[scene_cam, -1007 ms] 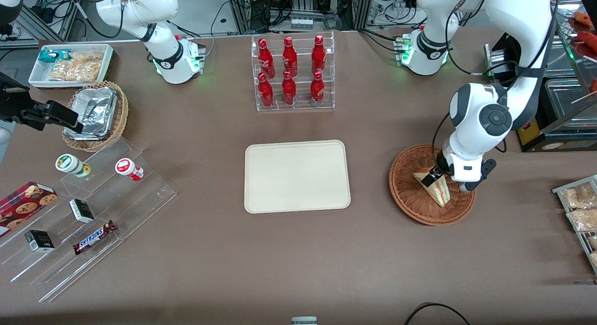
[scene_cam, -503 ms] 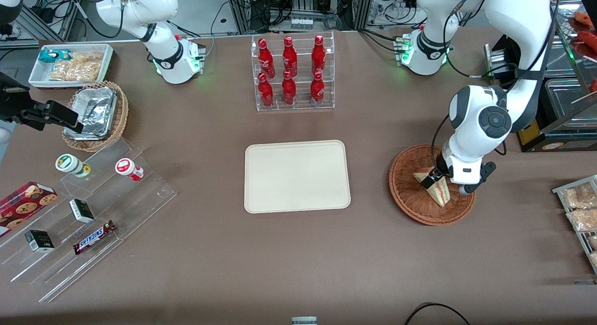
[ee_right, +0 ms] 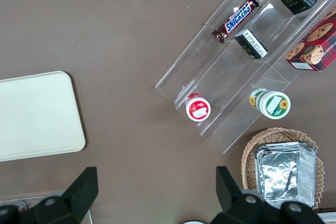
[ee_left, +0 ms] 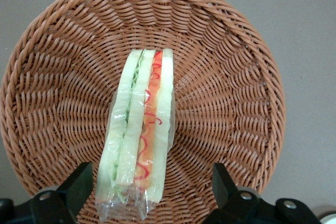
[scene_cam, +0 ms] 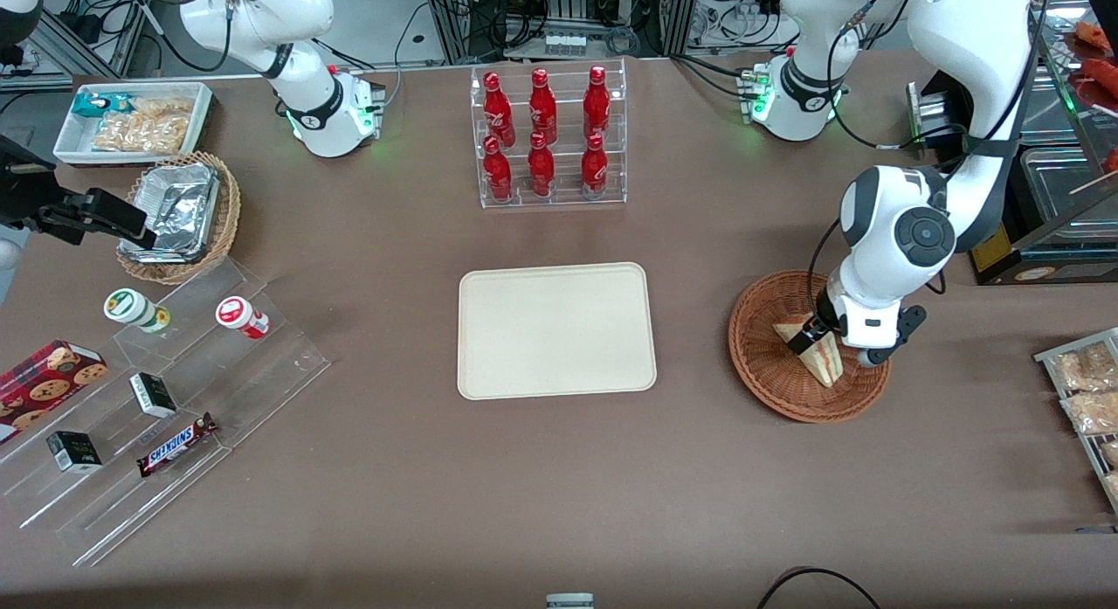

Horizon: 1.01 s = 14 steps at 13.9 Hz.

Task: Place sandwich from basket to tray
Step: 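Lift the sandwich and carry it over the cream tray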

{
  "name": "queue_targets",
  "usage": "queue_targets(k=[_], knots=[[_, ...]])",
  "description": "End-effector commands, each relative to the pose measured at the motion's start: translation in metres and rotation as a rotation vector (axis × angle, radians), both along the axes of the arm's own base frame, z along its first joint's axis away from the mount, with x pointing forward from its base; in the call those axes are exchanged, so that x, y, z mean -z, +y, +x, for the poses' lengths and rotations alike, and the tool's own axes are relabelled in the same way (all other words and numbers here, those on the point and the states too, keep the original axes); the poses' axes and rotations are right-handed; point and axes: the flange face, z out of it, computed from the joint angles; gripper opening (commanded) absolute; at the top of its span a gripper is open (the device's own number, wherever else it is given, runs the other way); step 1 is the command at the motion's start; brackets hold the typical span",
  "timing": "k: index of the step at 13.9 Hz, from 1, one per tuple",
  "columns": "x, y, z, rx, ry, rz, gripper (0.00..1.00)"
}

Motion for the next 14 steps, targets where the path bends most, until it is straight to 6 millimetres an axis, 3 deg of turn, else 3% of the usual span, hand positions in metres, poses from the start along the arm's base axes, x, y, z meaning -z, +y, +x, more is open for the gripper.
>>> queue_targets(k=[1, 3, 4, 6, 7, 8, 11, 14], knots=[[0.012, 0.003, 0.004, 0.012, 0.018, 0.01, 1.0], [0.021, 0.002, 0.003, 0.015, 0.033, 0.012, 0.91], [0.021, 0.004, 0.002, 0.012, 0.035, 0.012, 0.77], [0.019, 0.004, 0.002, 0.01, 0.032, 0.013, 0.24], [0.016, 0.004, 0.003, 0.01, 0.027, 0.012, 0.12], [0.015, 0.004, 0.004, 0.01, 0.027, 0.013, 0.06], [-0.005, 0.01, 0.012, 0.021, 0.049, 0.023, 0.05], [-0.049, 0.009, 0.031, 0.057, 0.135, 0.042, 0.05]])
